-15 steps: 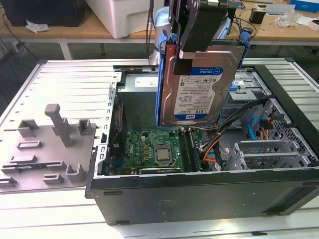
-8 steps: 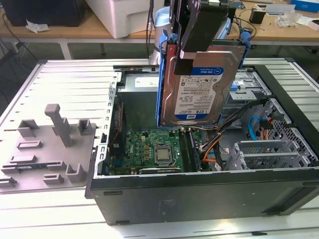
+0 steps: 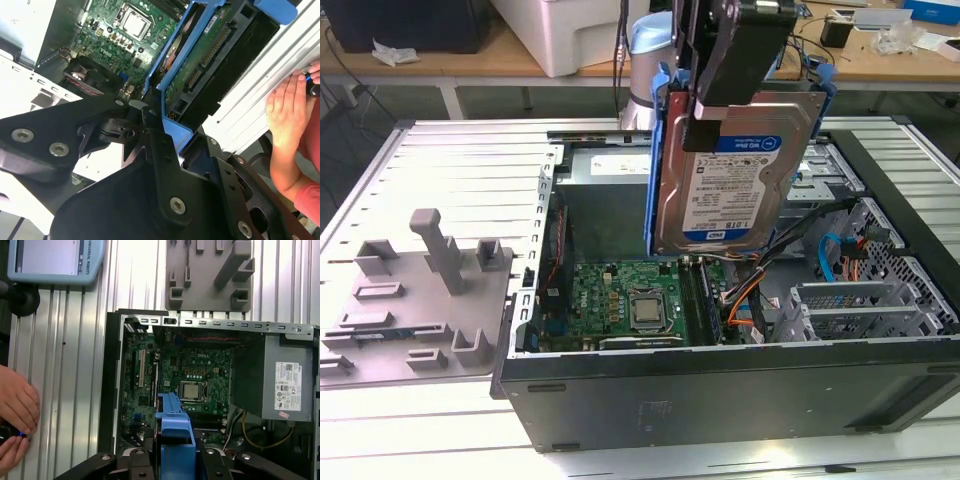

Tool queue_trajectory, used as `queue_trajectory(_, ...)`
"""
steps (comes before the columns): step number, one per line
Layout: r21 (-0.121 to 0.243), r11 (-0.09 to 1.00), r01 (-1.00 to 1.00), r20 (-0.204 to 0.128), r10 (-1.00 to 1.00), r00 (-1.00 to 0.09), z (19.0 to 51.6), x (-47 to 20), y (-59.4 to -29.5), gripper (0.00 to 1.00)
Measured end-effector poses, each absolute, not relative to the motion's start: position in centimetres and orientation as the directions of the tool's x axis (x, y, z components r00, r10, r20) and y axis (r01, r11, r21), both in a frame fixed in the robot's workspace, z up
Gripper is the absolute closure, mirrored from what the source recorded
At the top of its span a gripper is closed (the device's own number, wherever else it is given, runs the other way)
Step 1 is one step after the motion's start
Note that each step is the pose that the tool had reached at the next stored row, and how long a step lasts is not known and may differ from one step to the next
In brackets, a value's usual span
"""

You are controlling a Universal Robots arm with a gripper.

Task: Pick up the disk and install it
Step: 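Insert the disk into the insertion slot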

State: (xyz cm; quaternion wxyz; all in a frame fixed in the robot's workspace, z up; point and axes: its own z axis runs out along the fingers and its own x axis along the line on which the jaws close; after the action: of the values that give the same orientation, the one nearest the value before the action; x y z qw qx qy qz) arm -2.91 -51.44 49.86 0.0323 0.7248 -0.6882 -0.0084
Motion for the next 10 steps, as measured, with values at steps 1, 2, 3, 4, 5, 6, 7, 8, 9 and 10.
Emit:
queue_trajectory(1, 0.057, -0.051, -0.997, 0.032, -0.998, 0.053, 49.85, -2.7, -51.53, 0.63)
queue_trajectory(2, 0.056, -0.051, -0.997, 0.032, -0.998, 0.053, 49.84, -2.53, -51.61, 0.63)
queue_trajectory(3, 0.056, -0.05, -0.997, 0.032, -0.998, 0.052, 49.83, -2.42, -51.68, 0.63)
queue_trajectory(4, 0.055, -0.05, -0.997, 0.032, -0.998, 0.052, 49.81, -2.22, -51.77, 0.63)
queue_trajectory(5, 0.054, -0.049, -0.997, 0.032, -0.998, 0.051, 49.79, -2.14, -51.82, 0.63)
queue_trajectory(6, 0.052, -0.045, -0.998, 0.031, -0.998, 0.047, 49.73, -2.05, -51.88, 0.63)
queue_trajectory(7, 0.051, -0.041, -0.998, 0.031, -0.999, 0.043, 49.69, -1.97, -51.91, 0.63)
queue_trajectory(8, 0.05, -0.035, -0.998, 0.03, -0.999, 0.037, 49.66, -1.86, -51.92, 0.63)
queue_trajectory(9, 0.049, -0.032, -0.998, 0.03, -0.999, 0.033, 49.63, -1.79, -51.93, 0.63)
queue_trajectory(10, 0.049, -0.028, -0.998, 0.029, -0.999, 0.03, 49.59, -1.71, -51.94, 0.63)
